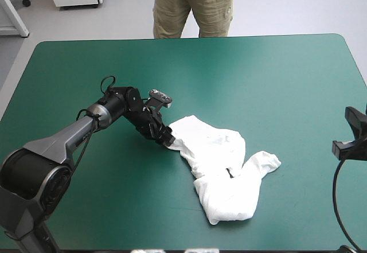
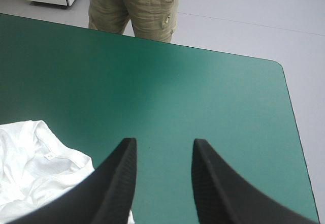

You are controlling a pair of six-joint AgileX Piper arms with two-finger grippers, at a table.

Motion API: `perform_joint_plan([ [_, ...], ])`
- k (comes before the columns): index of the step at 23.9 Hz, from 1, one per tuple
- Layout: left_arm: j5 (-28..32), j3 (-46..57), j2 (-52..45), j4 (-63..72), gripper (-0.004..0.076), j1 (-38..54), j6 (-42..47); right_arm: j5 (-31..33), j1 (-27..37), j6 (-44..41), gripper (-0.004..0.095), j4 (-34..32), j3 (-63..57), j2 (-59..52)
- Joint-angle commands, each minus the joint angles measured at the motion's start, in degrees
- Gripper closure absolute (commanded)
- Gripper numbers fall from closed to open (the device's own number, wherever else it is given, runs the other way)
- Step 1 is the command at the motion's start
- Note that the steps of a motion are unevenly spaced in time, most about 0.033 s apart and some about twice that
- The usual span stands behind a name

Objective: Fold the cloth

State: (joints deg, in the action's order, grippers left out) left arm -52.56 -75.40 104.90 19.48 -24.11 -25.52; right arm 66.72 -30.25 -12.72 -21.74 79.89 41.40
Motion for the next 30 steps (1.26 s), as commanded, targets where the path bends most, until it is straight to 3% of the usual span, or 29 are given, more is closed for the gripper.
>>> perform_joint_plan([
  [1, 1.1, -1.1, -1.7, 1.9, 0.0393, -3.4, 0.0, -4.3, 0.1, 0.2, 0.0561, -1.1, 1.4, 0.3],
  [2, 1.4, -1.1, -1.7, 1.6, 0.0456, -4.0, 0.0, -4.3, 0.1, 0.3, 0.0561, -1.1, 1.4, 0.3],
  [3, 2.3, -1.1, -1.7, -0.2, 0.0626, -5.4, 0.0, -4.0, 0.1, 0.3, 0.0561, -1.3, 1.4, 0.3],
  [4, 2.4, -1.1, -1.7, -1.5, 0.0713, -5.9, 0.0, -3.9, 0.1, 0.3, 0.0561, -1.5, 1.4, 0.3],
  [5, 2.3, -1.1, -1.7, -5.1, 0.0733, -6.5, 1.1, -3.4, 0.1, 0.3, 0.0562, -1.5, 1.4, 0.3],
  [11, 2.2, -1.1, -1.7, -13.9, 0.0733, -6.5, 7.5, 2.8, 0.1, 3.7, 0.0529, 3.1, -8.2, 6.1],
  [14, 2.2, -1.1, -1.7, -13.9, 0.0733, -6.5, 7.9, -4.2, 0.1, 2.2, 0.052, 5.0, -16.9, 10.8],
  [21, 2.0, -1.1, -1.7, -13.7, 0.0733, -6.5, 8.0, -11.8, 0.3, 1.5, 0.052, 7.9, -27.8, 17.2],
  [24, 1.6, -1.1, -1.7, -13.5, 0.0733, -6.5, 8.0, -16.9, 3.3, 1.1, 0.0517, 9.7, -30.8, 19.2],
  [30, 1.3, -1.1, -1.7, -13.5, 0.0733, -6.5, 8.0, -21.1, 13.7, 12.7, 0.0501, 23.4, -32.3, 24.1],
])
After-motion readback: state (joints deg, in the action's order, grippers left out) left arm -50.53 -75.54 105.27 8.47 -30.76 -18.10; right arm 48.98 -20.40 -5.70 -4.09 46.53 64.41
